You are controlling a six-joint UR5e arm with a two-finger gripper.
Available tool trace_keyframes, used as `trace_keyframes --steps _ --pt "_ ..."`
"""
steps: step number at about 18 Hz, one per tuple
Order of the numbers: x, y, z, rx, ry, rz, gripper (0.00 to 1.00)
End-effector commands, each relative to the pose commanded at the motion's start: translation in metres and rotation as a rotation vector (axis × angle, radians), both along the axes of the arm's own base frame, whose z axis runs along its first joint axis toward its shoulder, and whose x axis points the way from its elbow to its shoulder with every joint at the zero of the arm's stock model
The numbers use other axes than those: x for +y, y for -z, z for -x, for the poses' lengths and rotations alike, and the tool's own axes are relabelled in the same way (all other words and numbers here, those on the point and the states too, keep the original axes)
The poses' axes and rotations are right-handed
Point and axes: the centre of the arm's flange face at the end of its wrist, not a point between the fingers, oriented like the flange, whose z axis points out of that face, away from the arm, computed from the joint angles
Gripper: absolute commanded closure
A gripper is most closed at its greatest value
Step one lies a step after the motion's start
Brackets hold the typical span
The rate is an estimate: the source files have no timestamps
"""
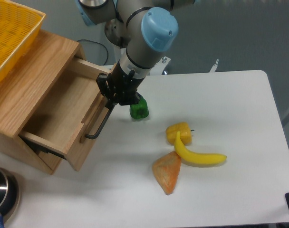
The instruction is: Slide open the top drawer
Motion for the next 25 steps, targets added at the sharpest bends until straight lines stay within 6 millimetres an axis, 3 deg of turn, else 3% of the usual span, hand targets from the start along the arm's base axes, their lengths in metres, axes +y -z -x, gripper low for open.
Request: trace_keyframes --steps 4,10,15,19,21,22,23,25 --pt "-0.002 -0.014 0.004 0.023 -0.008 -0.018 0.95" --pt "-0.022 -0.031 0.046 0.080 -0.059 -0.062 0.95" --pt "-0.050 -0.015 0.108 0.160 -0.037 -0.113 0.84" --pt "-0.072 0.005 0.145 0.217 -0.006 -0.089 0.70" --pt "-0.077 0.018 0.157 0.248 0.026 -0.043 0.62" --pt "-0.080 0.024 0.165 0.269 0.041 -0.023 0.52" --pt "-0.080 0.030 0.169 0.283 0.059 -0.010 0.41" --pt "-0.084 0.040 0.182 0.309 0.056 0.009 0.00"
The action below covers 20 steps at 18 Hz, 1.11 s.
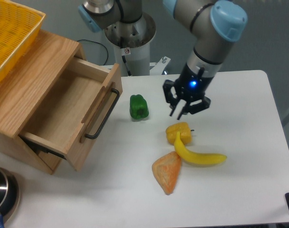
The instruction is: Slide open the top drawer
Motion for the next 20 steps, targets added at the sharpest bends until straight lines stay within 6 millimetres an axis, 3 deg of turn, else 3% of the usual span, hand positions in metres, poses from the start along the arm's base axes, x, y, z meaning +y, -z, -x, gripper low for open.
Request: trace_keyframes --steps 5,11,16,20 --pt "-0.004 0.015 0.013 0.043 -0.003 0.057 0.00" --pt "-0.006 0.063 0.037 0.108 0.192 0.184 0.00" --pt "-0.006 0.073 0.047 0.162 0.518 0.248 0.00" --pt "-0.006 0.073 0.050 0.175 0.569 0.262 0.00"
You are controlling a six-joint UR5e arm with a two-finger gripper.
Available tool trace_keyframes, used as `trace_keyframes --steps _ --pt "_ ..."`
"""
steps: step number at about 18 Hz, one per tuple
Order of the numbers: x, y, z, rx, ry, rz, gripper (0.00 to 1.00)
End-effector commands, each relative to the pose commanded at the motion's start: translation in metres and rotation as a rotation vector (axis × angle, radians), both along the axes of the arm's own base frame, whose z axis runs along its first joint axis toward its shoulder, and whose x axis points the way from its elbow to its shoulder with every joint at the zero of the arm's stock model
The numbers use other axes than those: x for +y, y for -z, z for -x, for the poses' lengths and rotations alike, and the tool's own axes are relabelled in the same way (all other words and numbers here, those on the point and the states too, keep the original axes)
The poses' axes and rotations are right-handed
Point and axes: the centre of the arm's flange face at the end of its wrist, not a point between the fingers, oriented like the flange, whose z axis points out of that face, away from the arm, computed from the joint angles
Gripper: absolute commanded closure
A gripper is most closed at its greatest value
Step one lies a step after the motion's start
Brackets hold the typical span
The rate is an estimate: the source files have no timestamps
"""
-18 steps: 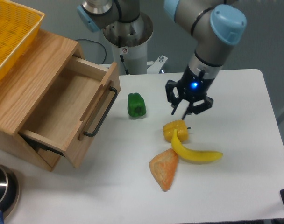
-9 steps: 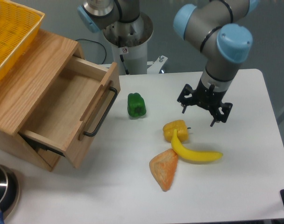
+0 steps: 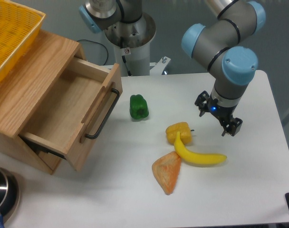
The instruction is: Slide open the top drawer
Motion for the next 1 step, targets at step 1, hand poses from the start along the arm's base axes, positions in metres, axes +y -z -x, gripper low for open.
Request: trace_keyframes --steps 1 --pt "0.0000 0.0011 0.0001 -0.003 0.000 0.001 0.00"
